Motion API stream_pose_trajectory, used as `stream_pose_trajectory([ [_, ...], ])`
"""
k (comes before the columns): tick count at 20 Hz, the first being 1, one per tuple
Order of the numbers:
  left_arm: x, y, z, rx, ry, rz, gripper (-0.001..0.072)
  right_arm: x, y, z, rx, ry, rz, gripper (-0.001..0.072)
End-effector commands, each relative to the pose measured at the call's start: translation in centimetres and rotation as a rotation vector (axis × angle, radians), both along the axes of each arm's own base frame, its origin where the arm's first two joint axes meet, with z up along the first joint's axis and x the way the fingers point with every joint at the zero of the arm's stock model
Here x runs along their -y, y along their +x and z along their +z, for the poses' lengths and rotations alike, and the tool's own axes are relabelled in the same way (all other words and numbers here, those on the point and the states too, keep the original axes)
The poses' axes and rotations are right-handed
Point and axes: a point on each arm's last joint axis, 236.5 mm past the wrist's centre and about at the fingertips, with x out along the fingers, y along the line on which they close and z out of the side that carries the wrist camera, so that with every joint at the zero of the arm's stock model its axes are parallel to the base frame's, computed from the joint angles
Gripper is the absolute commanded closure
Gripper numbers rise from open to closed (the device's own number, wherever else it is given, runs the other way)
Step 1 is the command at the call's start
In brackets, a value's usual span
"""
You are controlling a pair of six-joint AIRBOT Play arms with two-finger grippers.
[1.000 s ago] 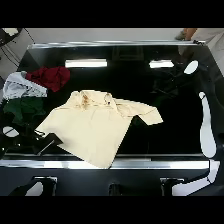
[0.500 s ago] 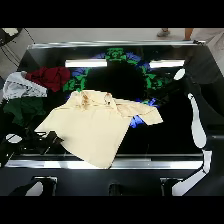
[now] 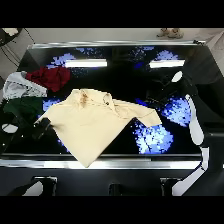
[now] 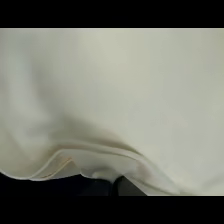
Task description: Fold the shirts.
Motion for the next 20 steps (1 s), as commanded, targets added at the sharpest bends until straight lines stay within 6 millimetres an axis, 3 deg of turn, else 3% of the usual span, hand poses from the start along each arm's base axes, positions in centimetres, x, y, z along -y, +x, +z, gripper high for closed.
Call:
stream_pose_trajectory([
  [1,-4.4,8.0,5.2,0.174,0.033,0.152,0.0681,-0.8,-0.9,-0.5,-0.041,0.033,0.029,0.0018],
  [2,-4.3,9.3,4.5,0.144,0.007,0.146,0.0681,-1.2,-1.1,-0.4,-0.046,0.052,0.039,0.0018],
  [4,-1.6,9.7,1.2,-0.012,-0.087,0.034,0.0679,-2.1,-1.5,0.2,-0.054,0.096,0.060,0.0018],
  [5,-0.1,9.0,0.0,-0.085,-0.123,-0.057,0.0606,-2.3,-1.6,0.3,-0.056,0.105,0.060,0.0018],
  [6,1.0,8.3,-0.5,-0.131,-0.147,-0.144,0.0354,-2.3,-1.6,0.3,-0.058,0.109,0.061,0.0019],
  [7,1.7,7.2,-0.3,-0.161,-0.157,-0.233,0.0292,-2.4,-1.7,0.3,-0.060,0.109,0.065,0.0019],
  [9,1.3,4.6,1.2,-0.206,-0.134,-0.334,0.0292,-2.4,-2.0,0.3,-0.065,0.111,0.084,0.0019],
  [10,0.7,2.8,1.9,-0.243,-0.097,-0.381,0.0219,-2.4,-2.2,0.4,-0.070,0.112,0.091,0.0019],
  [11,-0.1,0.1,2.3,-0.317,-0.047,-0.430,-0.0013,-2.4,-2.4,0.4,-0.076,0.113,0.095,0.0019],
  [13,-1.4,-5.0,2.2,-0.441,0.038,-0.484,-0.0013,-2.4,-2.5,0.4,-0.078,0.113,0.097,0.0020],
  [14,-0.9,-6.7,2.0,-0.443,0.039,-0.475,-0.0013,-2.4,-2.5,0.4,-0.081,0.113,0.099,0.0020],
  [17,4.4,-9.9,0.4,-0.367,-0.115,-0.417,-0.0013,-2.5,-2.6,0.4,-0.085,0.115,0.100,0.0020],
  [20,8.7,-14.3,-3.4,-0.426,-0.230,-0.411,-0.0013,-2.5,-2.7,0.4,-0.085,0.115,0.101,0.0021],
])
